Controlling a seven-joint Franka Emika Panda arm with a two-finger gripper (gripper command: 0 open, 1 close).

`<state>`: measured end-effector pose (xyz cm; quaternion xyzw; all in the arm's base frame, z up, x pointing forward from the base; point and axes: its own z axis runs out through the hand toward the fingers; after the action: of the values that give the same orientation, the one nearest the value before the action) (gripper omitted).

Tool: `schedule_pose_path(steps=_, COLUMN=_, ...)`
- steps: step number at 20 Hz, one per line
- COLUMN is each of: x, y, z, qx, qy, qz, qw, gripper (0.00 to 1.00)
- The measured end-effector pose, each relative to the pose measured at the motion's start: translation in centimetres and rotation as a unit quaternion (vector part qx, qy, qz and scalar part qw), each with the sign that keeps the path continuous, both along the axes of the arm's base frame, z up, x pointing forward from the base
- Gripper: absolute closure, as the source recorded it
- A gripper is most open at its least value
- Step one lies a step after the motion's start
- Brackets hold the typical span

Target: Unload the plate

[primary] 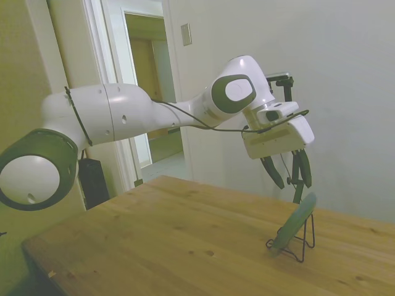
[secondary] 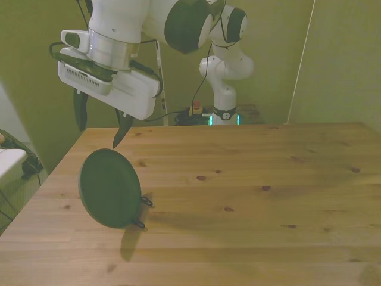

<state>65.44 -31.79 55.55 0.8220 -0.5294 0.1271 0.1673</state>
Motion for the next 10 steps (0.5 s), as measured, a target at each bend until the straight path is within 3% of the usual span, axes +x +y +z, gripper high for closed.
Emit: schedule_pose_path(steps=10, x=-0.2, y=-3.0, z=-3.9, qx=-0.032, qy=-0.016, qz=0.009, qw=0.9993, gripper=0.00)
